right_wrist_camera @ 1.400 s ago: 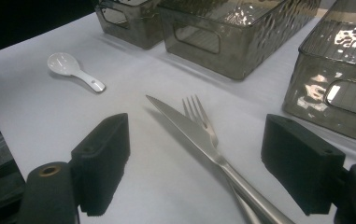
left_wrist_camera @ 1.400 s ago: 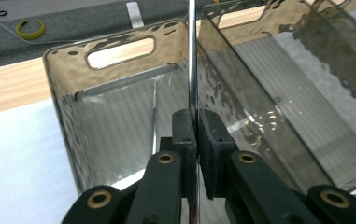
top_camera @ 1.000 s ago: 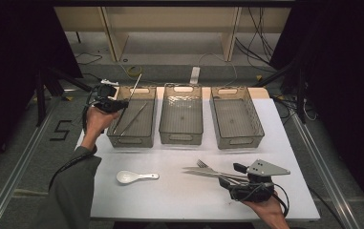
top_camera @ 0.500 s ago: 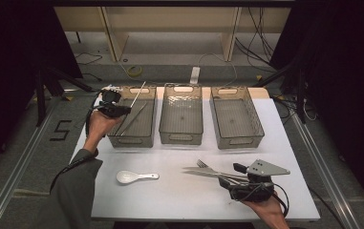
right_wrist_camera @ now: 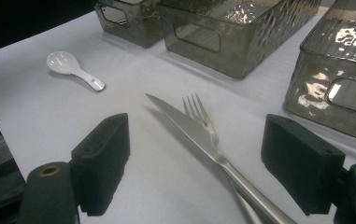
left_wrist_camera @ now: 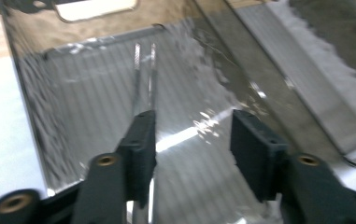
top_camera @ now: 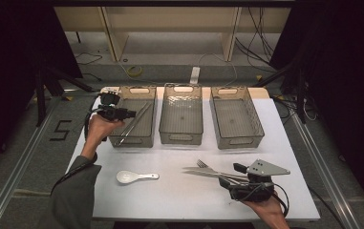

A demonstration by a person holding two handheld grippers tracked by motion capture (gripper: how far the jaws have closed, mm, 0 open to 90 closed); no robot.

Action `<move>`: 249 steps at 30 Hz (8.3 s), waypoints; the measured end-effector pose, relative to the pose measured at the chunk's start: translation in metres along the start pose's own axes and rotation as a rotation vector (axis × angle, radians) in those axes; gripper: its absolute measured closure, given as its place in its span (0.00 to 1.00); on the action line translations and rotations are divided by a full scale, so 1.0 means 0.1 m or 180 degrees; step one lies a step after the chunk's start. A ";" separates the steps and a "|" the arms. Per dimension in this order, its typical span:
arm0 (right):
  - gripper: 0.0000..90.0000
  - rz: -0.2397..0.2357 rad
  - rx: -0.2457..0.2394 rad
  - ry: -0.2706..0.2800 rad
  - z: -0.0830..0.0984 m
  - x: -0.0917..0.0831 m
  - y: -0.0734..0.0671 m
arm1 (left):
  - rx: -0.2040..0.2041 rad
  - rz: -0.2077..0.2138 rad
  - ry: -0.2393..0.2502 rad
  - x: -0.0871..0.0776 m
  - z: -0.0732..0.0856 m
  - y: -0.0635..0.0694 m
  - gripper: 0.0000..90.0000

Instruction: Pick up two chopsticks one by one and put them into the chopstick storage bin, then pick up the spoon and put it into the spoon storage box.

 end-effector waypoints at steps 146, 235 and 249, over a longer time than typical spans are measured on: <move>0.27 0.0018 -0.0151 -0.0065 0.02 0.00 -0.05 | 0.1832 0.0476 -0.1643 -0.05 1.46 1.24 0.66; 0.27 0.0034 -0.0139 -0.0080 0.02 0.01 -0.02 | 0.0806 0.0591 0.0002 -0.31 -0.22 1.12 0.83; 0.28 0.0033 -0.0138 -0.0082 0.02 0.01 -0.02 | 0.0668 0.0530 0.0033 -0.16 -0.41 0.99 0.83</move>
Point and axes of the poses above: each handheld gripper's, and its own axes: x roughly forward along the jaws, z roughly out of its underside, y roughly to its right, the point moved 7 cm from there along x, roughly forward along the jaws, and after that the axes turned 4 degrees about x, right-handed, at the moved point
